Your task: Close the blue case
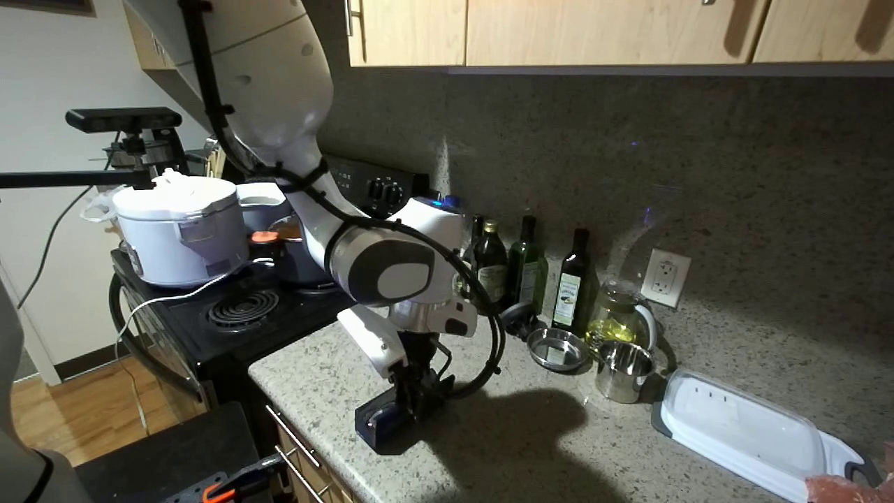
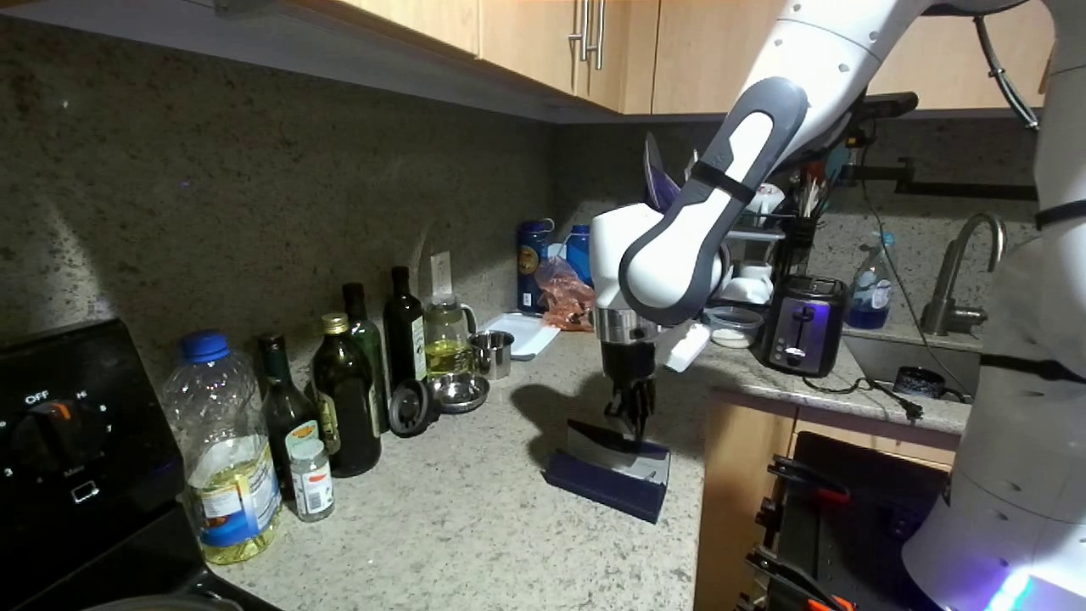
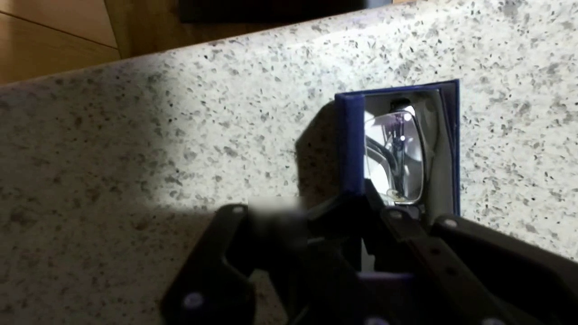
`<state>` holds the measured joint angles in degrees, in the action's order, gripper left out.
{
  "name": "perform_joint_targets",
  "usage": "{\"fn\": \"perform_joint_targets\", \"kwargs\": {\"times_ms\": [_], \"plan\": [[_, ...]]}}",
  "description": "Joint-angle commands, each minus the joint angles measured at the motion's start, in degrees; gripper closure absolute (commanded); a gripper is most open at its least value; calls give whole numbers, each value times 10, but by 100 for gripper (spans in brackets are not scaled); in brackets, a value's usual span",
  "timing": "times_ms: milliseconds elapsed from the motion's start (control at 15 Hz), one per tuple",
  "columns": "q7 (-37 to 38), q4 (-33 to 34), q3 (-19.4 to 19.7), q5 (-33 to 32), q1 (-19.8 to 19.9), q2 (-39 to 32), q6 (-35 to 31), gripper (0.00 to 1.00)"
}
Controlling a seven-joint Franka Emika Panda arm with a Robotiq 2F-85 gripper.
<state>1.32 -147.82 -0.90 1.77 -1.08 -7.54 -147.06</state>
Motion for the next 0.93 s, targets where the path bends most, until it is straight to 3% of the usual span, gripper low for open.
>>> {"fn": "perform_joint_targets", "kwargs": {"times_ms": [0,867], "plan": [[77,24,5,-58,-20,-18,17,99],[199,90,6,-130,-74,-66,88,99]]}}
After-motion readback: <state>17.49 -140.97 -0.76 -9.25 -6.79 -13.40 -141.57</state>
